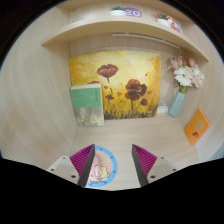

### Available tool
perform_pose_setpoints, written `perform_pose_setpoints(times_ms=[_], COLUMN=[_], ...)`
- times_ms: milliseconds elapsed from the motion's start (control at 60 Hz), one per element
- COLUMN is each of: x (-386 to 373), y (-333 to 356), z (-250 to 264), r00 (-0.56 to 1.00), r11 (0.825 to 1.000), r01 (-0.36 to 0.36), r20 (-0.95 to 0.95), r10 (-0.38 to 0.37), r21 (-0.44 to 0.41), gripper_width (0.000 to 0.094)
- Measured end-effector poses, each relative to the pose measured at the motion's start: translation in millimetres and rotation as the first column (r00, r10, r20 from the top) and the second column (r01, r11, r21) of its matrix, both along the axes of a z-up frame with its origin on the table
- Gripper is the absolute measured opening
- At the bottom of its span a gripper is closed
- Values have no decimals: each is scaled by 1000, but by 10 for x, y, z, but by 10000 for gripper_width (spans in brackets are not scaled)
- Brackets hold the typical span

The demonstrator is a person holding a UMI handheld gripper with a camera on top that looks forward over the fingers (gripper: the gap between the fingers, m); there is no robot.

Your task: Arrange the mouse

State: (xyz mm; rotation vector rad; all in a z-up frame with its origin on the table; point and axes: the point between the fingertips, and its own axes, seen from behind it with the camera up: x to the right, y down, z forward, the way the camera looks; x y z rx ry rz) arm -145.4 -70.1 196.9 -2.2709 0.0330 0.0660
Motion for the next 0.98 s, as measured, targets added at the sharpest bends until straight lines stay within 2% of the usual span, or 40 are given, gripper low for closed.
perform_pose_setpoints(times_ms=[133,267,517,983], x=[513,966,1420,1714], y=[-227,-476,-1014,-1436], z=[333,415,163,71], r00=[1000,998,999,999], r11=[999,996,999,999], r01=[15,30,-5,-25], r20=[20,57,37,43], r10=[-16,-35,3,23], r21=[47,85,34,38], gripper_width=[715,715,714,712])
